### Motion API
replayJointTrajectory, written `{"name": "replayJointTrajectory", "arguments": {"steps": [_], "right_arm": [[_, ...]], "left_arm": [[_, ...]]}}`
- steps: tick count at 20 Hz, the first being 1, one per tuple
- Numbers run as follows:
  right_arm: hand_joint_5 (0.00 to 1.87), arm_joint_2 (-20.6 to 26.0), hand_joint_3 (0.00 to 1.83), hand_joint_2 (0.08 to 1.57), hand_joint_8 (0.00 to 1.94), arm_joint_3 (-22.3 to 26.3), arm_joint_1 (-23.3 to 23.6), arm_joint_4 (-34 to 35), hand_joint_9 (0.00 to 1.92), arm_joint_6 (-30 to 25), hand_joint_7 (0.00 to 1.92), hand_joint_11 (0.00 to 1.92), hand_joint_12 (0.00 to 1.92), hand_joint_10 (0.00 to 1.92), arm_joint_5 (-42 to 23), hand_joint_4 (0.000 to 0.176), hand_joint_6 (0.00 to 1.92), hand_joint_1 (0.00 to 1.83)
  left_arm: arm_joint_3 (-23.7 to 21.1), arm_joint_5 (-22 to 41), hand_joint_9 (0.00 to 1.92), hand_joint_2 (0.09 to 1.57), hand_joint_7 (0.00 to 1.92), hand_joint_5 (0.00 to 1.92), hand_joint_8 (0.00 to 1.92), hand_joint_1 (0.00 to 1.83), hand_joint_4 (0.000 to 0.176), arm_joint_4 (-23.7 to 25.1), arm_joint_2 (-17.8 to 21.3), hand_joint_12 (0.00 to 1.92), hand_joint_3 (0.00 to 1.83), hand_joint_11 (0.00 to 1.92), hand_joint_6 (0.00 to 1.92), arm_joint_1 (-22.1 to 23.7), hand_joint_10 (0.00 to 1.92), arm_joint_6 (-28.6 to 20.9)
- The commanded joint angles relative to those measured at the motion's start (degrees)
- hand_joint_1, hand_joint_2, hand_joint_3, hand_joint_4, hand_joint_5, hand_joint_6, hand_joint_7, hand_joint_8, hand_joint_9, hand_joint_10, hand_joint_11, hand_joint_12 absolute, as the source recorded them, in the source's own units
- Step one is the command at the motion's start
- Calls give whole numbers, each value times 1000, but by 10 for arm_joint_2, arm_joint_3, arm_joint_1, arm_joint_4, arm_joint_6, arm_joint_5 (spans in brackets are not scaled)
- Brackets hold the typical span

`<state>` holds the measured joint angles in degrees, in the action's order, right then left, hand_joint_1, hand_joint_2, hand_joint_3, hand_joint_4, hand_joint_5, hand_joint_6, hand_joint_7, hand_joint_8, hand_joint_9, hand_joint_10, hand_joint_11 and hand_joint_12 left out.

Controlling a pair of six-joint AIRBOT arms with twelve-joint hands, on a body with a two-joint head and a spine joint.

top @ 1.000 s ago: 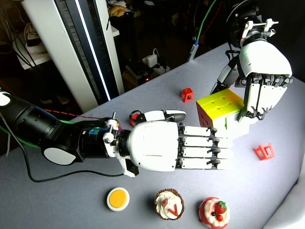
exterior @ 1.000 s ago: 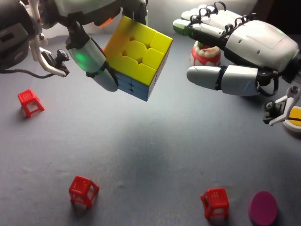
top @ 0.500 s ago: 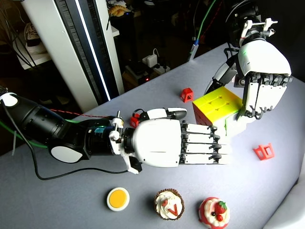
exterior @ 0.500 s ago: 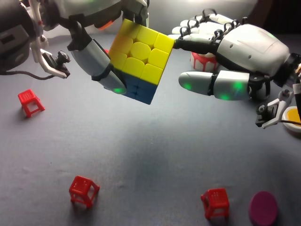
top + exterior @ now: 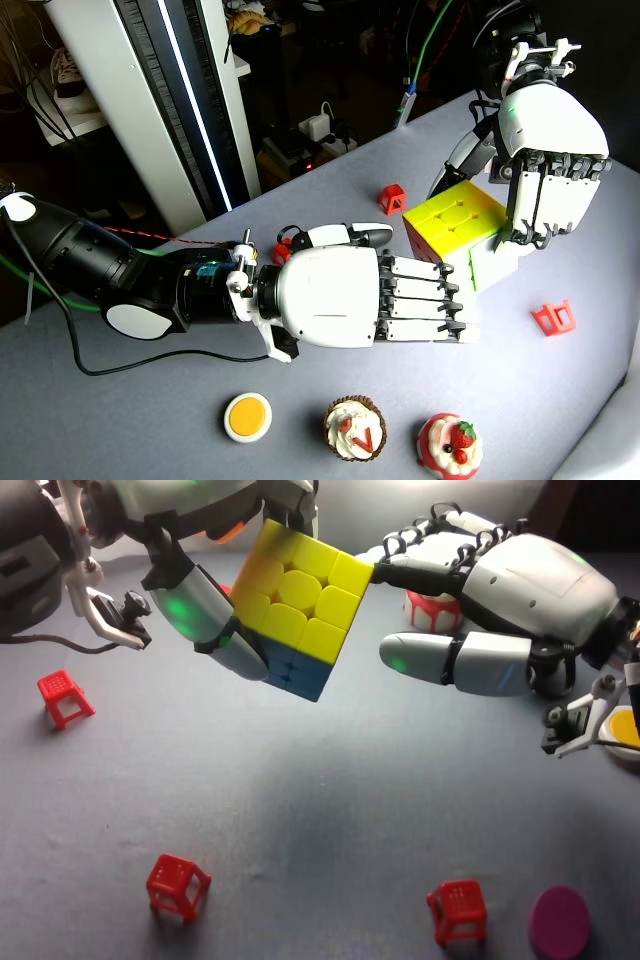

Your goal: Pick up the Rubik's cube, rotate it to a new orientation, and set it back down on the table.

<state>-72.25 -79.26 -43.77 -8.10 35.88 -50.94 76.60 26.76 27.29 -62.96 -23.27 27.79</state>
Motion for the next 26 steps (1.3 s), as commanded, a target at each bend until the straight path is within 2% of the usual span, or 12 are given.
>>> {"name": "replayJointTrajectory", "arguments": {"steps": [1, 4, 7, 8, 10, 13, 14, 16, 18, 22, 23, 26], "right_arm": [[196, -3, 0, 1260, 11, 9, 6, -10, 145, -8, 193, 0, 251, 8, -106, 0, 1, 0], [231, 0, 3, 1280, 10, 24, 2, -21, 166, -8, 213, 0, 204, 18, -122, 0, 5, 0], [217, 7, 2, 1338, 41, 33, -6, -22, 210, -8, 234, 0, 664, 65, -134, 0, 45, 0], [265, 9, 2, 1344, 68, 36, -9, -23, 240, -8, 290, 0, 822, 105, -136, 0, 83, 0], [228, 11, 0, 1344, 162, 40, -13, -25, 134, -8, 360, 0, 864, 545, -137, 0, 403, 0], [141, 14, 1, 1361, 141, 50, -19, -36, 29, -8, 345, 0, 887, 822, -145, 0, 625, 0], [124, 15, 0, 1357, 192, 54, -20, -40, 26, -8, 389, 0, 907, 873, -147, 0, 725, 0], [64, 18, 0, 1353, 168, 61, -20, -49, 0, -8, 317, 0, 908, 828, -149, 0, 724, 0], [29, 19, 0, 1332, 121, 64, -21, -56, 0, -8, 269, 0, 903, 725, -149, 0, 643, 0], [161, 19, 0, 1314, 70, 68, -29, -68, 8, -8, 294, 0, 874, 683, -149, 0, 706, 124], [116, 19, 0, 1318, 62, 68, -30, -69, 23, -8, 299, 0, 1088, 746, -149, 0, 678, 156], [44, 19, 0, 1244, 8, 68, -34, -74, 0, -8, 225, 0, 1201, 710, -147, 0, 282, 164]], "left_arm": [[2, 81, 1094, 875, 958, 855, 1921, 1305, 0, -30, 1, 1921, 423, 1177, 1760, 8, 1921, -2], [2, 85, 1213, 997, 1093, 1003, 1921, 1421, 0, -38, 2, 1921, 137, 1251, 1920, 5, 1921, 0], [4, 88, 1269, 969, 1195, 1123, 1921, 1441, 0, -44, 2, 1921, 146, 1364, 1921, 2, 1921, 0], [4, 89, 1252, 918, 1222, 1153, 1921, 1472, 0, -46, 3, 1921, 254, 1308, 1921, 1, 1921, 0], [4, 89, 1388, 626, 1339, 1207, 1921, 1520, 0, -47, 3, 1921, 951, 1430, 1921, 1, 1921, 0], [5, 89, 1291, 603, 1270, 1185, 1921, 1519, 0, -48, 3, 1921, 1032, 1403, 1921, 0, 1921, 0], [5, 89, 947, 556, 1179, 1076, 1921, 1668, 0, -48, 3, 1921, 1226, 1200, 1921, 0, 1872, 0], [5, 89, 1311, 664, 1283, 1139, 1921, 1509, 0, -50, 3, 1921, 922, 1436, 1921, -1, 1919, 0], [6, 91, 1401, 695, 1318, 1203, 1921, 1490, 0, -53, 3, 1921, 884, 1520, 1921, -1, 1921, 2], [6, 92, 1398, 709, 1318, 1203, 1921, 1501, 0, -57, 3, 1921, 838, 1507, 1921, -2, 1921, 3], [6, 92, 1371, 711, 1297, 1184, 1921, 1497, 0, -57, 3, 1921, 835, 1487, 1921, -2, 1921, 3], [6, 93, 1237, 674, 1172, 1091, 1921, 1515, 0, -59, 2, 1921, 917, 1352, 1921, -2, 1921, 4]]}}
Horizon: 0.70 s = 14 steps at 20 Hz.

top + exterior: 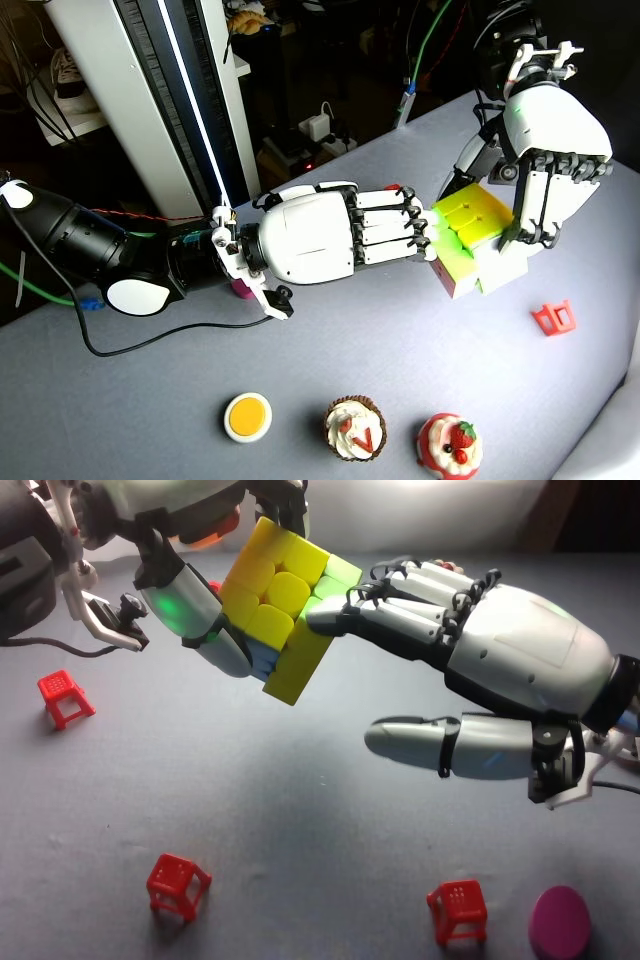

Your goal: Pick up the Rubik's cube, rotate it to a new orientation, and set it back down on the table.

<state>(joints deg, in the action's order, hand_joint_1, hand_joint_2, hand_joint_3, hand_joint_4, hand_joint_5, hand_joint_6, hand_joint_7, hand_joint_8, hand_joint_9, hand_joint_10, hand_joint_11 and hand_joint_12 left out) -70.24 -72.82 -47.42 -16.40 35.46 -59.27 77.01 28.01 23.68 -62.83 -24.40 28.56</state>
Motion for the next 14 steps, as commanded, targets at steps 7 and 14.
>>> {"name": "replayJointTrajectory", "arguments": {"steps": [7, 14], "right_arm": [[2, 30, 0, 1310, 26, 22, 9, 8, 0, -4, 286, 0, 1141, 855, -80, 0, 408, 0], [0, 95, 7, 1356, 0, 57, 7, 60, 0, -4, 0, 0, 4, 2, -120, 0, 1, 0]], "left_arm": [[4, 80, 1361, 652, 1285, 1145, 1921, 1509, 0, -27, 0, 1921, 900, 1476, 1921, 2, 1921, -3], [6, 86, 430, 986, 581, 683, 1800, 1104, 0, -50, -3, 1921, 776, 575, 1820, -18, 1921, 2]]}}
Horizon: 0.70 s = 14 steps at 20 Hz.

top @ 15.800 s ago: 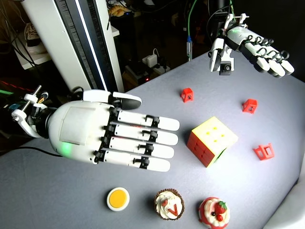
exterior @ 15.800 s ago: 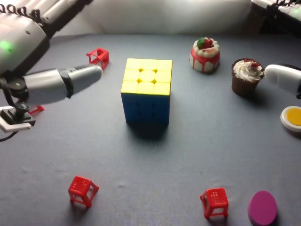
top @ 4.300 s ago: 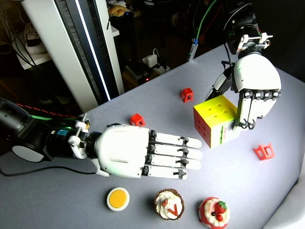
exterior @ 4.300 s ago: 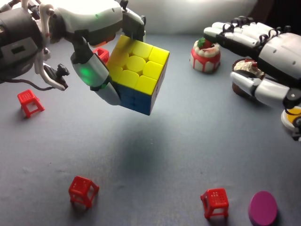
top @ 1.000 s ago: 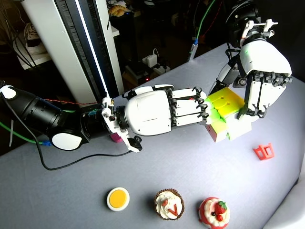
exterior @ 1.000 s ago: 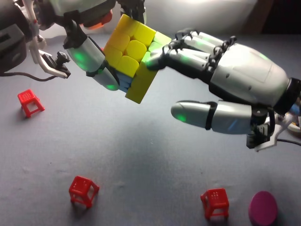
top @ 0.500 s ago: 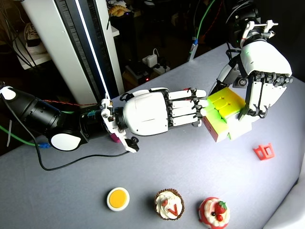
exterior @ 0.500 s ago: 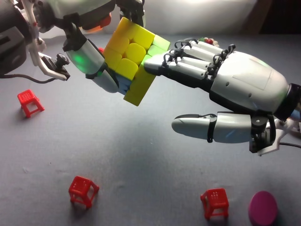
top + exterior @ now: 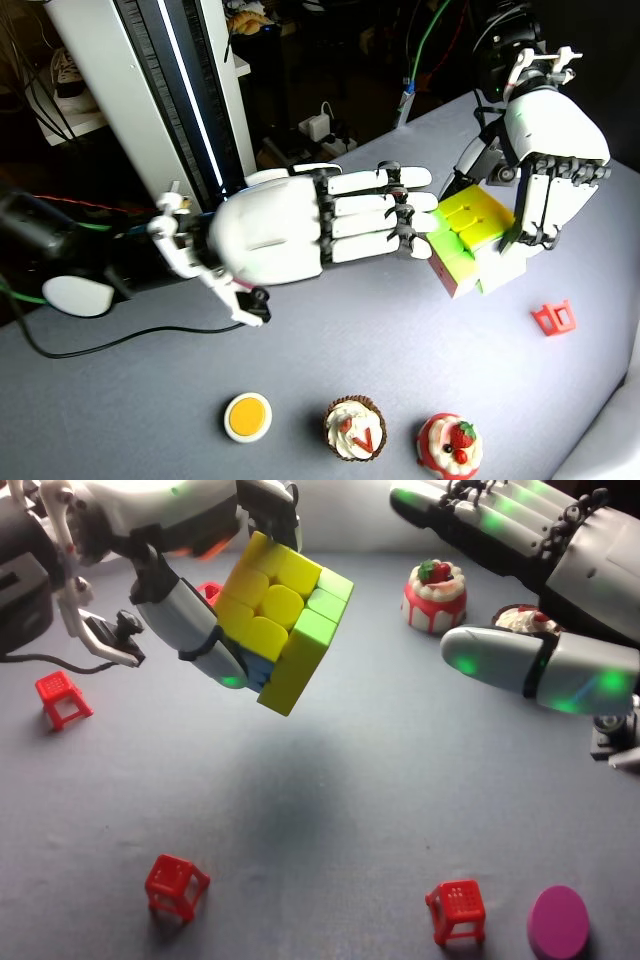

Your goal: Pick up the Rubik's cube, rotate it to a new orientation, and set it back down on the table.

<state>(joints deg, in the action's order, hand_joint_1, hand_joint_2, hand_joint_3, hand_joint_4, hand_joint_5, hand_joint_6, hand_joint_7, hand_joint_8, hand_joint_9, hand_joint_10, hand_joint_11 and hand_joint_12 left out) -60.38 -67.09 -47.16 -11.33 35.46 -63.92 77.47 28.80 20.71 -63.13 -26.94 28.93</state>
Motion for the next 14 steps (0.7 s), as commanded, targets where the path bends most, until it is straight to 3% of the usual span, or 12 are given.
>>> {"name": "replayJointTrajectory", "arguments": {"steps": [1, 2, 3, 5, 6, 8, 9, 10, 11, 12, 13, 14], "right_arm": [[162, 2, 0, 1363, 20, 4, 1, 16, 109, -4, 189, 0, 845, 327, -77, 0, 0, 0], [172, 7, 1, 1363, 15, 7, -3, 25, 35, -4, 226, 0, 955, 536, -80, 0, 0, 0], [120, 11, 2, 1364, 4, 8, -7, 32, 6, -4, 213, 0, 871, 583, -84, 0, 0, 0], [20, 15, 0, 1341, 0, 10, -15, 46, 4, -4, 58, 0, 265, 260, -90, 0, 0, 0], [6, 17, 0, 1334, 1, 10, -18, 51, 18, -4, 53, 0, 147, 219, -92, 0, 2, 0], [56, 17, 0, 1346, 6, 10, -22, 55, 99, -4, 131, 0, 363, 192, -92, 0, 4, 0], [57, 17, 0, 1346, 3, 10, -23, 57, 106, -4, 134, 0, 347, 172, -92, 0, 2, 0], [44, 17, 1, 1351, 5, 10, -24, 59, 103, -4, 122, 0, 296, 151, -93, 0, 2, 0], [49, 17, 0, 1347, 2, 9, -24, 61, 107, -4, 113, 0, 260, 130, -93, 0, 2, 0], [57, 17, 0, 1345, 2, 9, -24, 62, 119, -4, 117, 0, 274, 114, -93, 0, 3, 0], [53, 17, 0, 1347, 0, 9, -25, 63, 118, -4, 114, 0, 233, 97, -94, 0, 1, 0], [38, 17, 1, 1354, 1, 9, -25, 64, 127, -4, 108, 0, 209, 83, -94, 0, 0, 0]], "left_arm": [[3, 79, 834, 844, 736, 724, 1889, 1139, 0, -24, -3, 1921, 1023, 955, 1745, 5, 1921, -2], [4, 82, 990, 765, 807, 765, 1901, 1139, 11, -32, -6, 1921, 1179, 1072, 1793, -1, 1921, -1], [6, 87, 1125, 697, 899, 793, 1917, 1151, 5, -43, -10, 1921, 1338, 1201, 1883, -9, 1921, 1], [13, 97, 1188, 639, 948, 856, 1921, 1159, 44, -74, -22, 1921, 1451, 1293, 1913, -29, 1921, 1], [17, 102, 1099, 732, 1003, 793, 1921, 1026, 0, -90, -29, 1921, 1293, 1215, 1919, -41, 1921, 1], [25, 98, 868, 858, 711, 695, 1916, 1081, 43, -97, -38, 1921, 1095, 968, 1921, -54, 1921, -8], [27, 92, 824, 909, 654, 772, 1920, 1248, 8, -97, -41, 1921, 951, 916, 1921, -57, 1921, -9], [28, 82, 853, 897, 670, 701, 1921, 1128, 23, -96, -43, 1921, 988, 960, 1852, -59, 1921, -8], [30, 76, 885, 873, 700, 705, 1921, 1119, 7, -96, -45, 1921, 1007, 984, 1781, -61, 1921, -8], [32, 73, 942, 952, 836, 780, 1921, 1336, 0, -96, -46, 1921, 575, 1034, 1893, -63, 1921, -10], [36, 70, 956, 1037, 872, 809, 1921, 1416, 0, -96, -49, 1921, 318, 1046, 1915, -68, 1921, -16], [38, 67, 873, 986, 704, 770, 1796, 1331, 0, -96, -49, 1921, 622, 957, 1920, -72, 1921, -19]]}}
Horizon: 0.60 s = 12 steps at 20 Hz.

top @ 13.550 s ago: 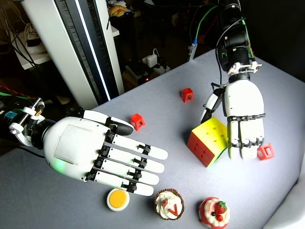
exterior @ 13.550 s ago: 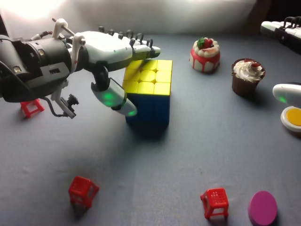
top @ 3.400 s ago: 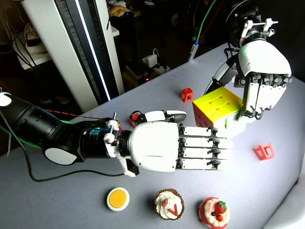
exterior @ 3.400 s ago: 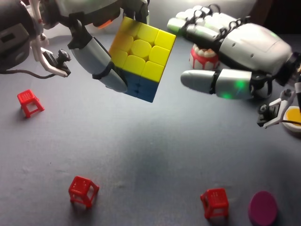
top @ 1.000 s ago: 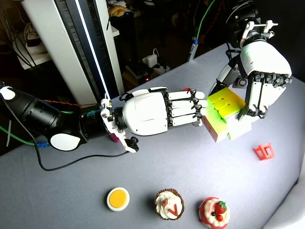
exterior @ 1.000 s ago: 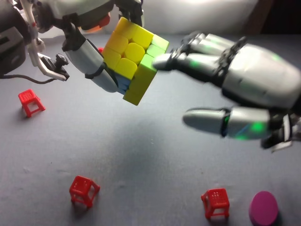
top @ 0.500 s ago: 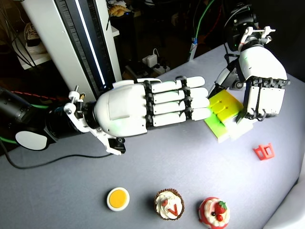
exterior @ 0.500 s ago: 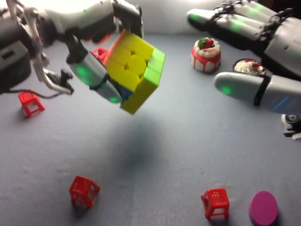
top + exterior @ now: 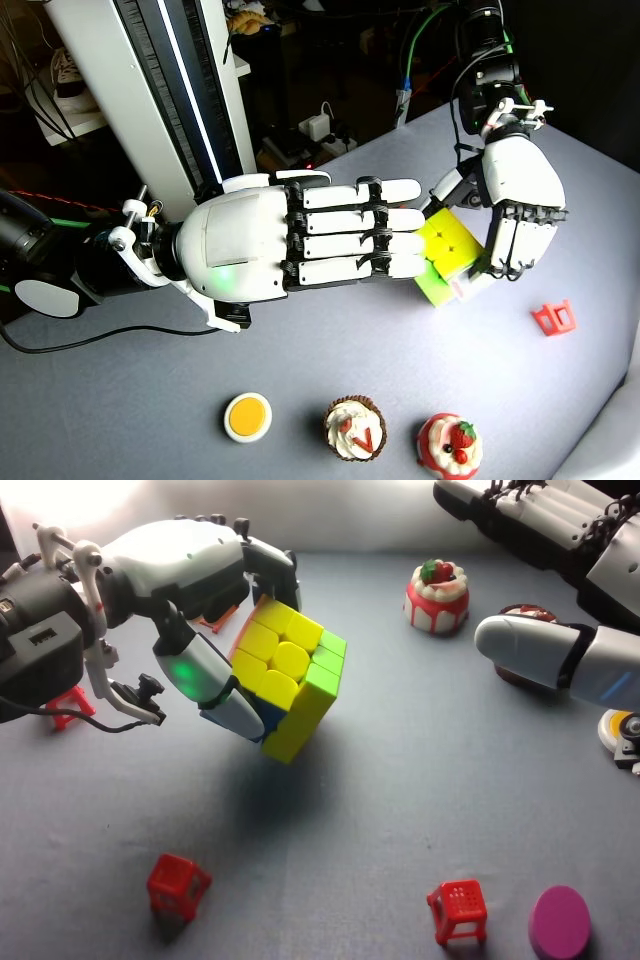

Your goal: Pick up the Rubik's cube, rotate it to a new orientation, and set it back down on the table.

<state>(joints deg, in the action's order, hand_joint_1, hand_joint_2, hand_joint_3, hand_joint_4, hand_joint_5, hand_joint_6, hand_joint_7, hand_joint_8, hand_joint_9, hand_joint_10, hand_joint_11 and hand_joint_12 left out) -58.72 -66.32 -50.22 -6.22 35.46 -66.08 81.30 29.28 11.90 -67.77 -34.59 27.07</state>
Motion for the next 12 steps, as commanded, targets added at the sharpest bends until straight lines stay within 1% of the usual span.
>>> {"name": "replayJointTrajectory", "arguments": {"steps": [1, 2, 3, 4, 5, 6, 7, 8, 9, 10, 11, 12], "right_arm": [[37, 1, 1, 1356, 0, 1, 4, 14, 134, -4, 103, 0, 206, 81, -72, 0, 1, 0], [41, 1, 3, 1361, 1, 1, 3, 15, 148, -4, 105, 0, 207, 85, -72, 0, 2, 0], [48, 1, 2, 1363, 3, 1, 2, 16, 167, -4, 115, 0, 259, 85, -72, 0, 3, 0], [50, 1, 2, 1363, 3, 1, 2, 16, 163, -4, 115, 0, 270, 80, -72, 0, 4, 0], [57, 1, 2, 1366, 2, 1, 1, 16, 161, -4, 115, 0, 245, 72, -72, 0, 4, 0], [43, 1, 2, 1367, 0, 1, 1, 17, 147, -4, 93, 0, 240, 64, -72, 0, 0, 0], [33, 2, 3, 1371, 0, 1, 0, 18, 145, -4, 84, 0, 238, 62, -72, 0, 0, 0], [39, 2, 1, 1371, 3, 1, 0, 19, 169, -4, 97, 0, 330, 66, -72, 0, 2, 15], [40, 2, 3, 1380, 5, 1, 0, 19, 190, -4, 107, 0, 409, 69, -72, 0, 2, 2], [43, 1, 2, 1385, 5, 1, 0, 19, 204, -4, 116, 0, 488, 71, -72, 0, 2, 0], [42, 1, 1, 1383, 5, 1, 0, 19, 205, -4, 117, 0, 505, 70, -72, 0, 1, 0], [42, 1, 0, 1382, 3, 1, -1, 20, 199, -4, 116, 0, 413, 64, -73, 0, 0, 0]], "left_arm": [[0, 60, 828, 945, 680, 737, 1781, 1318, 0, -7, -2, 1921, 744, 904, 1921, 2, 1921, -1], [0, 58, 702, 1012, 661, 631, 1735, 1136, 9, -7, 1, 1921, 675, 752, 1785, -2, 1921, -1], [0, 55, 578, 1194, 673, 624, 1537, 1112, 24, -7, 4, 1921, 232, 587, 1600, -6, 1725, -1], [0, 53, 540, 1250, 536, 663, 1151, 1060, 0, -8, 7, 1836, 64, 511, 1476, -10, 1466, -2], [0, 52, 500, 1172, 544, 477, 716, 1072, 0, -8, 10, 1688, 3, 408, 1054, -14, 1135, -5], [0, 53, 479, 1137, 542, 437, 458, 1050, 0, -10, 13, 1570, 0, 288, 790, -19, 872, -7], [-1, 53, 434, 1121, 549, 433, 280, 1045, 0, -10, 16, 1550, 0, 189, 637, -22, 748, -7], [-4, 52, 330, 1106, 520, 403, 163, 1014, 27, -10, 20, 1599, 0, 62, 527, -24, 728, -5], [-8, 52, 253, 1103, 475, 371, 75, 964, 51, -8, 26, 1548, 0, 12, 383, -26, 680, -3], [-11, 52, 233, 1096, 443, 378, 28, 951, 53, -8, 31, 1478, 0, 2, 273, -28, 592, 0], [-14, 52, 210, 1076, 385, 371, 5, 931, 72, -8, 35, 1339, 0, 0, 155, -30, 436, 0], [-17, 53, 155, 1065, 294, 327, 7, 926, 69, -5, 39, 1126, 0, 0, 85, -32, 312, 0]]}}
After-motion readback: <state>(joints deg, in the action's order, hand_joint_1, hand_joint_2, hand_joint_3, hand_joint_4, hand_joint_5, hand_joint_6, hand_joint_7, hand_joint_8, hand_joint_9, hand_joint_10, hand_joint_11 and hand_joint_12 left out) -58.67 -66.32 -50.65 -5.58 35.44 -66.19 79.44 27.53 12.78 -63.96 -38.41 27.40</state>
